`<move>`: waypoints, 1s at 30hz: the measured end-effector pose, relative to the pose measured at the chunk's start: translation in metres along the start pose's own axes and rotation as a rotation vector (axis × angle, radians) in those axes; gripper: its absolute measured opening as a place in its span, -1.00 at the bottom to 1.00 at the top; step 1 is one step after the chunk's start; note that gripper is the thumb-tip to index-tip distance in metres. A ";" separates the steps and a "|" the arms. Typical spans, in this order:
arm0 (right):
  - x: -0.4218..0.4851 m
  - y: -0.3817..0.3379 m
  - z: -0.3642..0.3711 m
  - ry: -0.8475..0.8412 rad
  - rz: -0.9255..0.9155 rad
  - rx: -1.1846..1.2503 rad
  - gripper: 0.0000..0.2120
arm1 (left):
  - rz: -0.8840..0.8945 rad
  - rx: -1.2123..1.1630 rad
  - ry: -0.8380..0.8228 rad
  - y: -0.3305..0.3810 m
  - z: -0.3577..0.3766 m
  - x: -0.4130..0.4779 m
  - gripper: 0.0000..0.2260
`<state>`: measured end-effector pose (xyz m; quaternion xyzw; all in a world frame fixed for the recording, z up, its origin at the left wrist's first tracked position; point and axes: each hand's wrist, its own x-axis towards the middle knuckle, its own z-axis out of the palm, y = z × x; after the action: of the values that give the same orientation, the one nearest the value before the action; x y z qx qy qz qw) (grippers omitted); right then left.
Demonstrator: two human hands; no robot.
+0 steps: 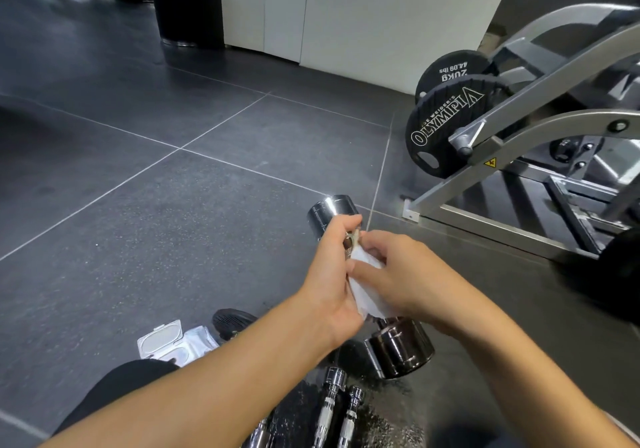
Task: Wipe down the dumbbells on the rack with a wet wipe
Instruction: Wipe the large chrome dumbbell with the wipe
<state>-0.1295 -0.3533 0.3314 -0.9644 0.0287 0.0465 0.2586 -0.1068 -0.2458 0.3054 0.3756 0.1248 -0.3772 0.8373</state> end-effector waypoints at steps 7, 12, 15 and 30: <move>0.011 0.023 0.031 -0.132 0.300 0.825 -0.77 | -0.038 0.253 -0.084 0.006 -0.003 -0.003 -0.59; 0.015 0.019 0.029 -0.246 0.420 1.546 -0.90 | -0.049 0.480 -0.172 0.026 -0.009 -0.011 -0.45; 0.018 0.022 0.022 -0.201 0.450 1.617 -0.89 | 0.150 0.634 -0.023 0.034 -0.015 -0.011 -0.53; 0.051 0.003 -0.020 0.184 0.590 2.038 -0.57 | 0.498 1.177 0.088 0.020 -0.023 -0.034 -0.32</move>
<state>-0.0777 -0.3676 0.3418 -0.2478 0.3060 -0.0115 0.9191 -0.1142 -0.2025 0.3174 0.8054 -0.1598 -0.1611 0.5476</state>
